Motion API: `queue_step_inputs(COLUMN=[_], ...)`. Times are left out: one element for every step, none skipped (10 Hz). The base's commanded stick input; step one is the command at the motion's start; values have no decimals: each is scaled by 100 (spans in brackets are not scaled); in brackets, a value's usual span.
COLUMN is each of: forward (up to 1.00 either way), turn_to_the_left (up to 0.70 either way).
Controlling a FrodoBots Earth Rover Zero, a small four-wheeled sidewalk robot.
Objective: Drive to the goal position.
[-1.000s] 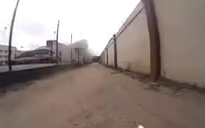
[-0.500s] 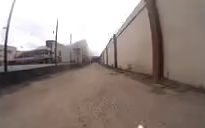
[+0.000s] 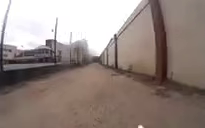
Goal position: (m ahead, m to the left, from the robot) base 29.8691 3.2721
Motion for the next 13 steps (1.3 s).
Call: queue_step_inputs(forward=[30, 30, 30, 30, 30, 30, 30, 30, 30, 30, 30, 30, 30], turn_to_the_left=[0, 0, 0, 0, 0, 0, 0, 0, 0, 0, 0, 0, 0])
